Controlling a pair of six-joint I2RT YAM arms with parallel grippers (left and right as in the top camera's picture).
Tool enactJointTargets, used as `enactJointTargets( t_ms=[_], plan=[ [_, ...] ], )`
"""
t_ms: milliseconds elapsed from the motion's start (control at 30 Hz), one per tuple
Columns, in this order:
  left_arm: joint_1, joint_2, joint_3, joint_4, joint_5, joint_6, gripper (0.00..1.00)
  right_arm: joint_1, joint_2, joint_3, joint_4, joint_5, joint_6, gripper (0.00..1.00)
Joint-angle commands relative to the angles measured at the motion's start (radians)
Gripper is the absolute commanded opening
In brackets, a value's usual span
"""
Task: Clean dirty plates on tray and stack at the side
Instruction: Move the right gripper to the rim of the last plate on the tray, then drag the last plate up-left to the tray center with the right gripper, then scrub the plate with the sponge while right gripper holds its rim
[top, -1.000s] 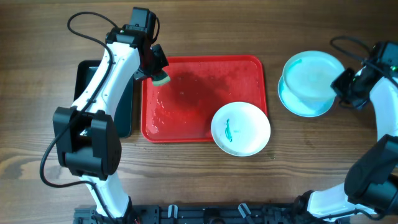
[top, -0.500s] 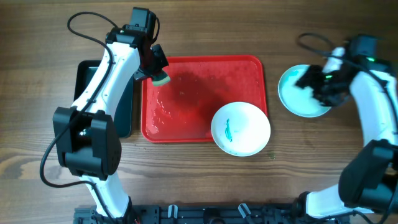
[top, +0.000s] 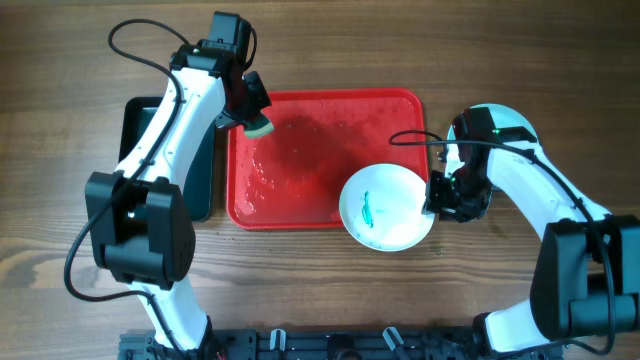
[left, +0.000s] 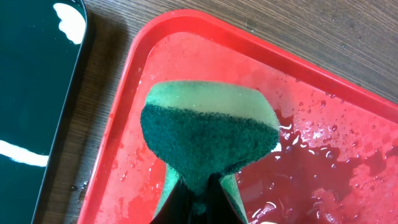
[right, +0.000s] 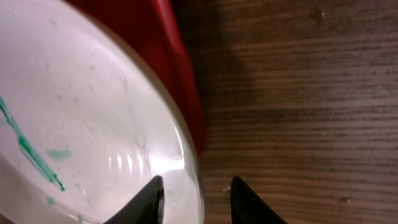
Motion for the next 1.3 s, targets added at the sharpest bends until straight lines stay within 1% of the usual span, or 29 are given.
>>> enactJointTargets(
  t_ms=[0,67,133,267,333,433,567,700,800,967,1033,1100,1133,1200,1267],
  plan=[
    [-0.001,0.007,-0.005,0.003,0.008,-0.017,0.04,0.005,-0.013,-0.036,0.032,0.007,0.006,0.30],
    [-0.001,0.007,-0.005,0.003,0.008,-0.017,0.04,0.005,-0.013,-0.046,0.051,0.007,0.010,0.25],
    [-0.003,0.007,-0.005,0.003,0.008,-0.017,0.04,0.005,-0.013,-0.051,0.063,0.008,0.027,0.04],
    [-0.003,0.007,-0.005,0.004,0.008,-0.017,0.04,0.005,-0.017,-0.039,0.056,-0.016,0.028,0.04],
    [-0.003,0.007,-0.005,0.004,0.008,-0.017,0.04,0.008,-0.034,0.008,0.037,-0.034,0.028,0.04],
    [-0.003,0.007,-0.005,0.006,0.008,-0.017,0.04,0.036,-0.042,0.113,0.061,0.008,0.030,0.04],
    [-0.003,0.007,-0.005,0.011,0.008,-0.017,0.04,0.114,-0.031,0.203,0.184,0.062,0.092,0.04],
    [-0.003,0.007,-0.005,0.011,0.008,-0.017,0.04,0.224,0.035,0.204,0.314,0.163,0.196,0.04],
    [-0.003,0.007,-0.005,0.011,0.008,-0.017,0.04,0.282,0.127,0.204,0.377,0.152,0.245,0.04],
    [-0.023,0.007,-0.005,0.029,0.008,-0.017,0.04,0.295,0.291,0.237,0.442,-0.019,0.264,0.05],
    [-0.042,0.008,-0.005,0.037,0.008,-0.017,0.04,0.295,0.328,0.265,0.440,-0.055,0.257,0.30],
    [-0.060,0.013,-0.005,0.047,0.005,-0.017,0.04,0.292,0.332,0.274,0.455,-0.045,0.228,0.34],
    [-0.068,0.016,-0.005,0.050,0.005,-0.017,0.04,0.285,0.332,0.283,0.459,-0.017,0.225,0.34],
    [-0.079,0.024,-0.005,0.056,0.004,-0.017,0.04,0.274,0.332,0.285,0.492,0.030,0.198,0.33],
    [-0.081,0.035,-0.005,0.053,0.003,-0.017,0.04,0.272,0.352,0.285,0.518,0.037,0.177,0.30]
  ],
)
